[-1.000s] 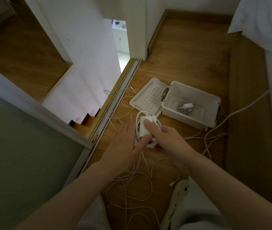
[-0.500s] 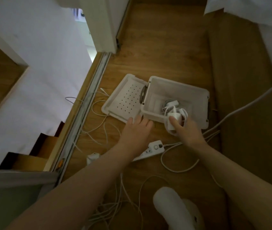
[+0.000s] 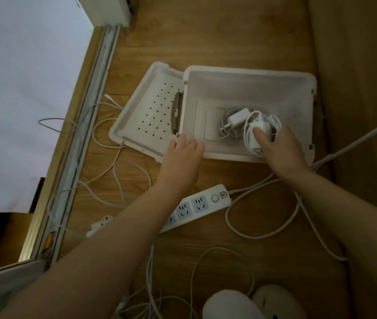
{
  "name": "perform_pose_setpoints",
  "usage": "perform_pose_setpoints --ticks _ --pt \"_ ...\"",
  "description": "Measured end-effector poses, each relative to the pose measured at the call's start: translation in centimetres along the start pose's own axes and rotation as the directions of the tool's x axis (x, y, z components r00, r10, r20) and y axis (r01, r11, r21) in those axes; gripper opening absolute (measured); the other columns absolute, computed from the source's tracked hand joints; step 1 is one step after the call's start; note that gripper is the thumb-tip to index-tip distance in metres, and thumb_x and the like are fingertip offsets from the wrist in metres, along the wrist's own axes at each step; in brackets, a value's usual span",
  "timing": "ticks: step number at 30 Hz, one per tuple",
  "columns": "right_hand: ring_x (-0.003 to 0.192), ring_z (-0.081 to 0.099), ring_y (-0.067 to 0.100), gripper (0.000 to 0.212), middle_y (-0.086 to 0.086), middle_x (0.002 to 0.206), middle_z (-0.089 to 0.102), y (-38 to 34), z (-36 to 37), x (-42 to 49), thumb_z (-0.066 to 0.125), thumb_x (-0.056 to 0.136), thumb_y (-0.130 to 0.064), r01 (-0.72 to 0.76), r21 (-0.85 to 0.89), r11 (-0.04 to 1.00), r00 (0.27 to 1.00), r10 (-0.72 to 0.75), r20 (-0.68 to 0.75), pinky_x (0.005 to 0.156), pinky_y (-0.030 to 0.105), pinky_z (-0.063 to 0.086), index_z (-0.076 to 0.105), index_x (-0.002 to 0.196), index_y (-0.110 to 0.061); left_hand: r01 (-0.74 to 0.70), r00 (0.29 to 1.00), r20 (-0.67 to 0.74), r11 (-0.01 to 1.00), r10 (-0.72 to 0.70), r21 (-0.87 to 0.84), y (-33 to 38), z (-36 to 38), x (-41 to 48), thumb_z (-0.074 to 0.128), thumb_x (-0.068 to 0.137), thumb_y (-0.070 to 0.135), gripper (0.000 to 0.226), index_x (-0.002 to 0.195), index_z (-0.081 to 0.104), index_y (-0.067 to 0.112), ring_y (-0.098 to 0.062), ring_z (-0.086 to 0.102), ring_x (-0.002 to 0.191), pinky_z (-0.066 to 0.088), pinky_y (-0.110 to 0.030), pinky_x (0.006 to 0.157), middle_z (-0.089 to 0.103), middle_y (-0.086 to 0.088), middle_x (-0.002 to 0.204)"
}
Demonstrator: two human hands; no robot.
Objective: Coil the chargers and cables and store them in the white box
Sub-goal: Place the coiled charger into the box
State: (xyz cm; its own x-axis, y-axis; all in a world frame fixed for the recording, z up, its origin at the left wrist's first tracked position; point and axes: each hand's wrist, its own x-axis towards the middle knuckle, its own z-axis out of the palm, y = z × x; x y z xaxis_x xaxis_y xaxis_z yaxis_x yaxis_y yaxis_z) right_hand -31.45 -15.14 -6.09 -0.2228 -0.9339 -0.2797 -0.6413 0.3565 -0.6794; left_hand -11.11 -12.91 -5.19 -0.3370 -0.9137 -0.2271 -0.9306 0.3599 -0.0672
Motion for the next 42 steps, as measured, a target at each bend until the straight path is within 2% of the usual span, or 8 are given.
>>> perform_pose_setpoints --ticks 4,8,12,19,27,33,37,42 --pt "0.103 0.056 0.027 0.060 0.009 0.116 0.056 0.9 0.3 -0.2 0.048 0.089 -0.052 0.005 0.000 1.000 0.998 -0.005 0.067 0.081 0.035 0.045 0.041 0.131 -0.009 -0.134 0.986 -0.102 0.991 0.134 0.007 1.0 1.8 -2.9 0.079 0.057 0.010 0.039 0.091 0.060 0.013 -0.022 0.055 0.077 0.046 -0.034 0.074 0.060 -0.004 0.083" --pt "0.092 0.059 0.023 0.060 0.006 0.108 0.061 1.0 0.5 0.1 0.049 0.087 -0.055 0.034 -0.027 0.999 0.988 -0.030 0.151 0.073 0.032 0.045 0.045 0.129 -0.013 -0.227 0.964 -0.161 0.971 0.212 -0.077 2.1 2.4 -5.5 0.076 0.067 0.023 0.027 0.089 0.062 0.016 -0.020 0.058 0.072 0.046 -0.033 0.071 0.061 0.000 0.081" --pt "0.099 0.057 0.019 0.061 0.000 0.117 0.059 0.1 1.9 0.2 0.051 0.087 -0.053 0.117 -0.048 0.992 0.960 -0.101 0.263 0.076 0.030 0.044 0.041 0.136 -0.018 -0.222 0.960 -0.218 0.949 0.173 -0.222 1.1 2.2 -6.9 0.046 0.087 0.028 0.022 0.096 0.064 0.019 -0.019 0.060 0.086 0.039 -0.028 0.084 0.062 0.002 0.091" --pt "0.095 0.057 0.024 0.063 0.011 0.113 0.057 -3.7 7.7 -0.7 0.049 0.085 -0.056 0.149 -0.168 0.974 0.966 -0.107 0.236 0.077 0.033 0.049 0.050 0.126 -0.008 0.189 0.963 -0.114 0.914 -0.244 -0.359 -2.8 1.2 -5.3 0.053 0.090 0.035 0.049 0.136 0.043 0.019 -0.025 0.023 0.140 0.017 -0.043 0.113 0.034 -0.003 0.148" --pt "0.104 0.056 0.029 0.054 0.015 0.116 0.058 -4.2 10.8 -1.7 0.044 0.091 -0.054 0.205 -0.507 0.837 0.874 0.076 0.480 0.083 0.037 0.046 0.051 0.117 -0.008 0.184 0.963 -0.084 0.856 -0.255 -0.484 -3.0 2.2 -5.2 0.053 0.092 0.034 0.054 0.140 0.037 0.018 -0.017 0.025 0.140 0.022 -0.033 0.111 0.027 0.000 0.152" --pt "0.110 0.047 0.030 0.043 0.017 0.127 0.041 -4.0 7.6 -0.4 0.050 0.094 -0.030 0.194 -0.387 0.901 0.980 -0.196 0.036 0.084 0.035 0.043 0.039 0.125 -0.004 0.203 0.962 -0.058 0.840 -0.267 -0.504 -2.7 2.8 -5.6 0.048 0.095 0.035 0.057 0.146 0.029 0.019 -0.016 0.015 0.143 0.016 -0.035 0.114 0.018 0.001 0.156" --pt "0.117 0.046 0.038 0.055 0.021 0.135 0.038 -2.9 8.0 1.6 0.053 0.092 -0.032 -0.060 -0.270 0.961 0.991 0.090 0.100 0.091 0.040 0.041 0.030 0.135 -0.006 0.201 0.961 -0.042 0.797 -0.273 -0.569 -2.5 3.1 -5.6 0.049 0.095 0.031 0.057 0.146 0.028 0.016 -0.018 0.012 0.144 0.020 -0.041 0.116 0.017 -0.001 0.156" --pt "0.115 0.050 0.037 0.060 0.019 0.130 0.050 -2.4 8.3 2.5 0.063 0.085 -0.026 0.052 -0.360 0.931 0.981 0.019 0.191 0.088 0.038 0.043 0.034 0.135 -0.008 0.203 0.962 -0.028 0.776 -0.273 -0.597 -2.4 3.0 -5.4 0.049 0.096 0.029 0.057 0.146 0.026 0.014 -0.016 0.011 0.144 0.022 -0.040 0.116 0.016 -0.001 0.156"
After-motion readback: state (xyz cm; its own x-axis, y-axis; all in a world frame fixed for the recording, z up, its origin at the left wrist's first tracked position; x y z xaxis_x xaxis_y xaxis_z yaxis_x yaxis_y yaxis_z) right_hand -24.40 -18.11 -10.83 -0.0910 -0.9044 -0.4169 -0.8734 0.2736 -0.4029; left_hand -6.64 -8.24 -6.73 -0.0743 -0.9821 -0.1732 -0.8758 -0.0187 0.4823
